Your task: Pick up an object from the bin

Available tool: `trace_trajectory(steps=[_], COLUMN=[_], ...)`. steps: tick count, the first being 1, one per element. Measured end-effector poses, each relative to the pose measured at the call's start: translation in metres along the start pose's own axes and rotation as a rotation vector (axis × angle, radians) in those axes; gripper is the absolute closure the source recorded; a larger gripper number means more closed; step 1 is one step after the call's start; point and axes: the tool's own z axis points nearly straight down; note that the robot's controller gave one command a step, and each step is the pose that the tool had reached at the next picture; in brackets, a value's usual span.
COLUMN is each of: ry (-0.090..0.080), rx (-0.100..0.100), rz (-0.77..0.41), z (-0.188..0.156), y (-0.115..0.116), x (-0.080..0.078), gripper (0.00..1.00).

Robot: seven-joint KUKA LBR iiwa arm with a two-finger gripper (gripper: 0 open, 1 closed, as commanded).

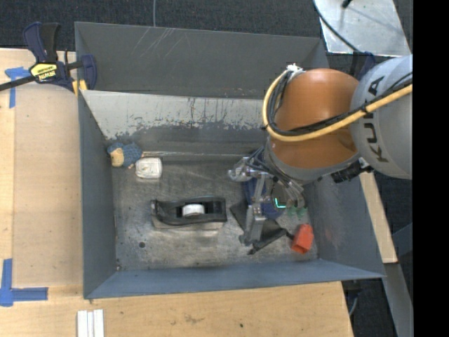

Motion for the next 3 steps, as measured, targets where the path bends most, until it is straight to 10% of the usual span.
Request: trace_trajectory(steps=[1, 2, 3], ry=[-0.001, -0.005, -0.01], rx=[-0.002, 0.0, 0.0], rz=[0.101, 0.104, -0.009], z=[0.1, 0.096, -0.061], y=[0.073, 0.069, 0.069], x=[-0.032, -0.033, -0.026], gripper=[0.0, 1.0, 1.0])
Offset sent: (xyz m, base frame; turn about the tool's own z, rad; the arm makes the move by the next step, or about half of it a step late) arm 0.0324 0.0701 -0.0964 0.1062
